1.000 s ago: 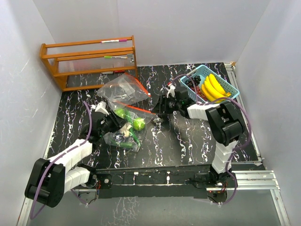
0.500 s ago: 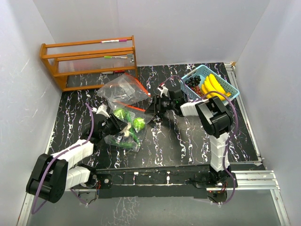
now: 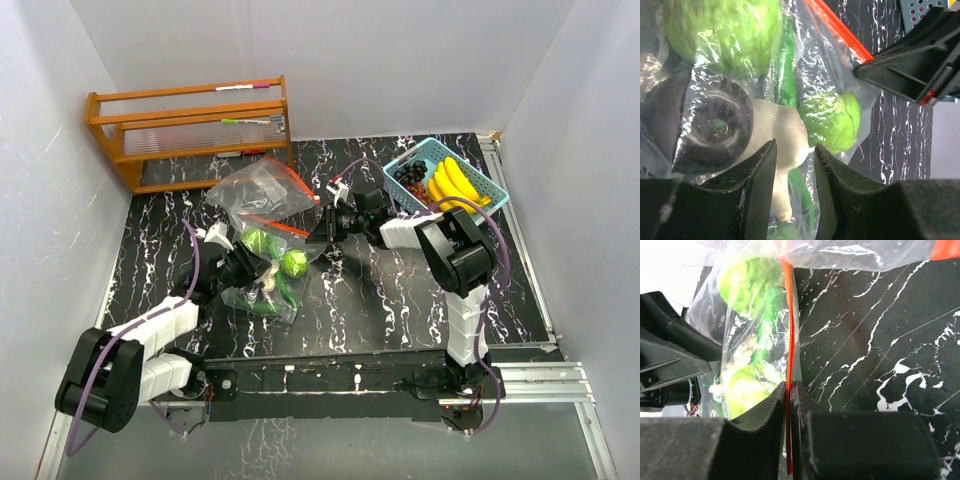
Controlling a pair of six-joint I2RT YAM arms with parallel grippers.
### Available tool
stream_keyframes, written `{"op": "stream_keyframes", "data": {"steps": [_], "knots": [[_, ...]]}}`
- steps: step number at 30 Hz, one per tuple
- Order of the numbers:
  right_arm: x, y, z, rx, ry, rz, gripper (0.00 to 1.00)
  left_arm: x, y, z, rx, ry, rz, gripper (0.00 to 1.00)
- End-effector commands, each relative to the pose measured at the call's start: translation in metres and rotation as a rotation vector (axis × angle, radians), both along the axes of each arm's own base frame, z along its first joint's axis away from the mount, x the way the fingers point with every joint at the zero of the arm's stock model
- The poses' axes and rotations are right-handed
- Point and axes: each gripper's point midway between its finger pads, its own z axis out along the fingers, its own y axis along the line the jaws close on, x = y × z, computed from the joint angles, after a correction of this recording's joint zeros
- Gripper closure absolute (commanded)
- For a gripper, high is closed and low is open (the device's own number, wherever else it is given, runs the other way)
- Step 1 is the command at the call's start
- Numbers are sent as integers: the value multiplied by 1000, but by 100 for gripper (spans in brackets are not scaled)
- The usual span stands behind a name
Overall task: Open the zip-top bag and remove the fake food
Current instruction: Pick up the zipper food storage bag at the center of the board.
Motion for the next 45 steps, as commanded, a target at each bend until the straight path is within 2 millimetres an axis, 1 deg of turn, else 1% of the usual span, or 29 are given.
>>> {"op": "stream_keyframes", "data": {"steps": [1, 4, 5, 6, 9, 10, 11, 12, 13, 15, 17, 18, 19, 20, 22, 24, 26, 30, 32, 35, 37, 39, 42, 45], "knots": [[4, -2, 62, 42, -209, 1, 92, 10, 4, 22, 45, -65, 5, 57], [-1, -11, 72, -23, -279, -8, 93, 17, 4, 43, 49, -116, 1, 40], [-3, -14, 82, -42, -319, -16, 93, 19, 2, 52, 45, -134, -4, 37], [-4, -18, 87, -64, -350, -25, 93, 23, 1, 59, 44, -154, -7, 34], [-6, -33, 119, -95, -457, -87, 93, 36, -5, 81, 32, -199, -21, 25], [-6, -37, 129, -99, -487, -104, 93, 41, -8, 87, 23, -210, -32, 21], [-7, -41, 137, -106, -513, -114, 93, 45, -11, 93, 14, -220, -44, 14], [-9, -44, 144, -115, -537, -118, 93, 50, -15, 99, 3, -235, -57, 6], [-10, -47, 150, -122, -555, -119, 93, 55, -19, 106, -6, -254, -68, 3], [-13, -52, 152, -155, -587, -107, 93, 64, -21, 119, -4, -296, -77, 3], [-15, -59, 146, -197, -589, -109, 93, 75, -19, 131, 2, -343, -69, 3], [-16, -62, 142, -218, -584, -113, 93, 82, -16, 141, -3, -373, -60, 3], [-19, -66, 139, -233, -579, -118, 93, 87, -13, 145, -6, -390, -52, 3], [-21, -69, 140, -234, -586, -127, 93, 93, -9, 149, -13, -405, -44, 3], [-26, -74, 148, -226, -615, -156, 93, 103, 1, 154, -34, -432, -22, 3], [-30, -80, 157, -221, -647, -180, 93, 108, 7, 160, -64, -505, -30, 3], [-34, -84, 164, -218, -674, -186, 93, 108, 7, 161, -83, -594, -69, 3], [-43, -84, 178, -186, -714, -169, 93, 112, -4, 144, -96, -677, -213, 3], [-50, -81, 185, -161, -723, -134, 93, 108, -16, 147, -173, -726, -317, 3], [-64, -75, 195, -115, -743, -71, 93, 97, -31, 159, -329, -809, -453, 3], [-73, -71, 202, -87, -747, -26, 93, 97, -39, 157, -381, -804, -511, 3], [-83, -67, 208, -59, -750, 24, 93, 94, -45, 153, -359, -820, -533, 3], [-97, -62, 220, -10, -767, 87, 93, 87, -45, 155, -332, -850, -550, 3], [-104, -60, 233, 22, -791, 114, 93, 80, -50, 156, -321, -862, -603, 3]]}}
